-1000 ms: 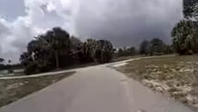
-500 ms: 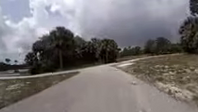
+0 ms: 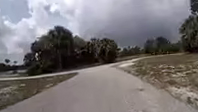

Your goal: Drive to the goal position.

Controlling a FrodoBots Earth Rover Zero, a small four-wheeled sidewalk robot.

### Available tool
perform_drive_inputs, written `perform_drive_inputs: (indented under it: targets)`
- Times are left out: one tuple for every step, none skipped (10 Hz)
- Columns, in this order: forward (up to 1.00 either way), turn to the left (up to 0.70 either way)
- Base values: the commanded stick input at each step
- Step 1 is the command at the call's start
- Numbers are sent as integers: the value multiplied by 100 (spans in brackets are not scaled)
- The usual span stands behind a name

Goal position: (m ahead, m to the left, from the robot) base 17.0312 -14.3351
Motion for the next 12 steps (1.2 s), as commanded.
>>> perform_drive_inputs:
  targets:
    - [85, 0]
    - [85, 0]
    - [85, 0]
    - [85, 0]
    - [85, 0]
    - [85, 0]
    - [85, 0]
    - [85, 0]
    - [85, 0]
    - [85, 0]
    - [85, 5]
    - [85, 29]
